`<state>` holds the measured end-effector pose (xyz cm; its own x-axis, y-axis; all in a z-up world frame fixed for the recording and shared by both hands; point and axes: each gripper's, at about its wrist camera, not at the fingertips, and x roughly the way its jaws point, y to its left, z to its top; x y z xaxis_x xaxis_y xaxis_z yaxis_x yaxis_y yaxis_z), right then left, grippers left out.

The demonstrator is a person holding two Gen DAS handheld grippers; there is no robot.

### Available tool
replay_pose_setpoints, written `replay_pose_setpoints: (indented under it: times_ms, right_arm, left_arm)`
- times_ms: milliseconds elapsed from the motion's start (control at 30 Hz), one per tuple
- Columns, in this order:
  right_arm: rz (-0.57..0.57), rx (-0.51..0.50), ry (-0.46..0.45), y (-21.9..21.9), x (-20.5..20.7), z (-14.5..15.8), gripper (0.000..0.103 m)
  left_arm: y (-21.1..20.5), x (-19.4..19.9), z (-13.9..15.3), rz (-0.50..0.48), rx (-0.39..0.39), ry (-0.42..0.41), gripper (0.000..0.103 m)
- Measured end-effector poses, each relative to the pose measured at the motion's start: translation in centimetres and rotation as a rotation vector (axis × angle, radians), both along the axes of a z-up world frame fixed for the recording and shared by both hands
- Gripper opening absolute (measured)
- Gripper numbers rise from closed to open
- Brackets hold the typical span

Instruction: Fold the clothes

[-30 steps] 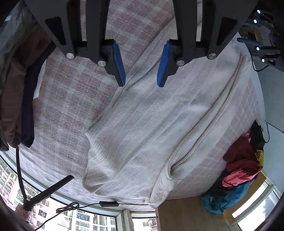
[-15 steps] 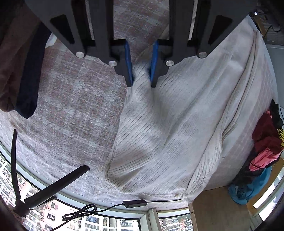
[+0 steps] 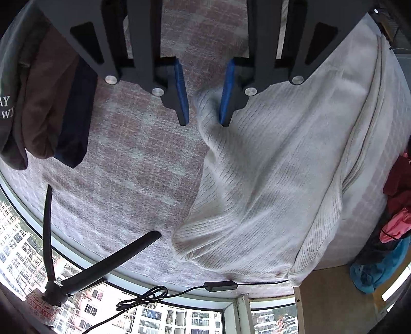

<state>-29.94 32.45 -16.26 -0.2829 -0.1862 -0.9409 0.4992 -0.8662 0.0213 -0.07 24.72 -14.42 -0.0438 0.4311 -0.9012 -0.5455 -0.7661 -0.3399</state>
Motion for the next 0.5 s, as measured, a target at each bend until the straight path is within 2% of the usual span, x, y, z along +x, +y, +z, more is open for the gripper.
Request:
replay_pose_setpoints:
  times_ms: [33,100,200,267,333,400,500]
  right_arm:
    - [-0.005,-0.024,0.000,0.4,0.4,0.7,0.036]
    - [-0.015,-0.073,-0.021,1.0,1.1,1.6,0.042]
    - [-0.032,-0.140,-0.103,1.8,2.6,2.3,0.042]
    - [-0.042,-0.238,-0.151,3.4,4.0,3.9,0.042]
    - [-0.038,-0.359,-0.150,5.6,5.9,6.3,0.042]
    - [-0.055,-0.435,-0.113,7.5,7.4,8.0,0.042]
    - [-0.085,-0.355,-0.091,7.8,7.5,6.8,0.042]
  left_arm:
    - [-0.6,0.2,0.6,0.011,-0.005,0.014,0.018]
    - [-0.8,0.9,0.6,0.002,-0.014,0.022,0.022]
    - [0.7,2.1,-0.4,-0.035,-0.060,0.041,0.023]
    - [2.2,2.7,-1.3,-0.068,-0.077,0.051,0.023]
    - [3.0,3.1,-1.5,-0.089,-0.052,0.060,0.024]
    - [3.8,3.2,-2.9,-0.114,-0.050,0.057,0.031]
    - [4.6,3.8,-2.8,-0.135,-0.082,0.100,0.035]
